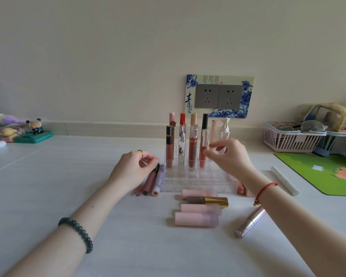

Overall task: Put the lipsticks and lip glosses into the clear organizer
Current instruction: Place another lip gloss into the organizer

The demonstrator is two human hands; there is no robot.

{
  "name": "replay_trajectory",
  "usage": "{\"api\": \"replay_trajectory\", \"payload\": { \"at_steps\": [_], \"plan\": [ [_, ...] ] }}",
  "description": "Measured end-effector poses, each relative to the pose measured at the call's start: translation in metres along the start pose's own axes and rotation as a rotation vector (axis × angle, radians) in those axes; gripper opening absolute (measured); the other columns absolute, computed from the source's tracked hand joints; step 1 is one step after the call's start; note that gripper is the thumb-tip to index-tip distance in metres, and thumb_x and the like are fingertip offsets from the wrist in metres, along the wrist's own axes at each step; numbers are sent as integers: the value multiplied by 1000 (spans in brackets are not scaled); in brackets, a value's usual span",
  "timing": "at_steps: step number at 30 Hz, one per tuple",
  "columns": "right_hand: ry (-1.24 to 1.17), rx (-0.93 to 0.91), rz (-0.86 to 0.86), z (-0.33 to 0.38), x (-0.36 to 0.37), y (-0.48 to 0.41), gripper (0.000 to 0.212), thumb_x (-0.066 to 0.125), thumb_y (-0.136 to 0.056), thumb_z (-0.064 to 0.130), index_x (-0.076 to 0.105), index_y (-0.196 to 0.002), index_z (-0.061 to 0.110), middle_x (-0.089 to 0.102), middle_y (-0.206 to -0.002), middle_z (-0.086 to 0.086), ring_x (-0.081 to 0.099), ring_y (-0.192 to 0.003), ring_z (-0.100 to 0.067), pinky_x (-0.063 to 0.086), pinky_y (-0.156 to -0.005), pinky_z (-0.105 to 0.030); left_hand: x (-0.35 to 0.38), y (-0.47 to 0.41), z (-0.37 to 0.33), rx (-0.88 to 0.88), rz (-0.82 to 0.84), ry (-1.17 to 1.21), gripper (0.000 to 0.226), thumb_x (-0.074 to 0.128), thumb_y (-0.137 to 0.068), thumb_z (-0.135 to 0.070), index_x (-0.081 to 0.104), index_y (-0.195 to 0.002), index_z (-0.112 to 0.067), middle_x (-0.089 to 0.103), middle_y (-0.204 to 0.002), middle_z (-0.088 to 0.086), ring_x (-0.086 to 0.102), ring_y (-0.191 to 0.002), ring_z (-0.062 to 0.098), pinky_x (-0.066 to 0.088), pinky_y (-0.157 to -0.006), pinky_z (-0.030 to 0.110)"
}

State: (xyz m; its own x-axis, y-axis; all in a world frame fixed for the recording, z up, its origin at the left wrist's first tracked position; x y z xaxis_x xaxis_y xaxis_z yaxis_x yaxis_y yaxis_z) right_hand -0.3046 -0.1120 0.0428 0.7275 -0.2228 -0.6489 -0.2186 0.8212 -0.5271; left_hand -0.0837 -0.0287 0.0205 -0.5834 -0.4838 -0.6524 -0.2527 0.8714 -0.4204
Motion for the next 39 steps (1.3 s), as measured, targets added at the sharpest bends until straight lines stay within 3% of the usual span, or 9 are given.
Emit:
{"api": "replay_trajectory", "payload": {
  "at_steps": [7, 9, 12, 15, 20, 27, 31, 34, 39],
  "plan": [
    [-126, -154, 41, 8, -74, 16, 17, 67, -75, 23, 66, -92, 25, 64, -79, 10, 57, -64, -6, 52, -66, -18, 2, 13, -28, 34, 63, 116, 11, 55, -85, -35, 64, -78, -31, 68, -61, -1, 60, -43, 27, 47, -35, 34],
    [-47, -197, 219, 5, -83, 31, 15, 68, -73, 23, 65, -85, 32, 66, -79, 13, 58, -68, -4, 52, -69, -18, 8, 19, -38, 100, 91, 128, 11, 56, -84, -38, 64, -78, -33, 64, -57, -8, 57, -41, 11, 45, -41, 29],
    [105, -211, 481, -10, -84, 55, 17, 72, -68, 36, 65, -81, 45, 65, -83, 18, 54, -77, 1, 47, -72, -17, 17, 31, -58, 276, 151, 93, 6, 59, -82, -37, 64, -78, -38, 65, -65, -16, 58, -68, -8, 40, -59, 8],
    [197, -241, 605, -23, -82, 74, 23, 73, -65, 44, 61, -83, 51, 59, -86, 25, 46, -84, 9, 37, -74, -7, 29, 44, -73, 380, 244, 118, 25, 48, -73, -56, 64, -84, -40, 65, -75, -27, 58, -86, -4, 40, -71, 5],
    [208, -254, 688, -32, -73, 87, 22, 72, -69, 43, 59, -85, 48, 55, -92, 20, 42, -84, 9, 34, -71, -6, 47, 55, -79, 454, 319, 80, 47, 44, -68, -62, 66, -98, -34, 67, -92, -20, 55, -95, -2, 38, -82, 8],
    [173, -246, 641, -29, -73, 92, 21, 65, -78, 35, 50, -74, 48, 55, -79, 24, 45, -76, 2, 37, -69, -11, 53, 66, -89, 463, 405, 100, 50, 57, -66, -60, 62, -108, -34, 56, -94, -28, 47, -103, -7, 31, -81, -3],
    [-10, -237, 495, -18, -74, 88, 22, 63, -81, 25, 52, -72, 42, 56, -63, 27, 48, -59, 0, 35, -55, -11, 54, 69, -97, 343, 422, 333, 28, 70, -75, -34, 63, -102, -34, 59, -90, -18, 58, -93, -7, 40, -73, 2],
    [-102, -259, 411, -4, -71, 83, 20, 63, -81, 22, 53, -72, 38, 56, -54, 13, 47, -50, -5, 36, -50, -10, 52, 66, -105, 356, 304, 437, 9, 67, -78, -22, 68, -87, -25, 69, -83, -2, 59, -76, -6, 41, -71, 5],
    [-170, -266, 331, 17, -64, 67, 18, 62, -81, 16, 54, -76, 32, 58, -62, 12, 55, -56, 1, 43, -55, -6, 45, 52, -101, 337, 151, 476, 9, 64, -81, -23, 66, -89, -27, 69, -87, -11, 62, -79, 1, 47, -77, 17]
  ]
}}
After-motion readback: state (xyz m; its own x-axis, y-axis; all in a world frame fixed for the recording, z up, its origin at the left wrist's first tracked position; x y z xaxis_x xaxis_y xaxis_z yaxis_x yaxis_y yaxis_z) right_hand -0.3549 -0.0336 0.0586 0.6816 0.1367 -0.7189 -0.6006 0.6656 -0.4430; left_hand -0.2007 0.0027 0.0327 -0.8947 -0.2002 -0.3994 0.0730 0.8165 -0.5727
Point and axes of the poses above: each hand's wrist, its own y-axis away from the middle knuckle, its own x-axis out of the palm, z = x × y, the point moved 2 cm from there along -y, towards the middle knuckle
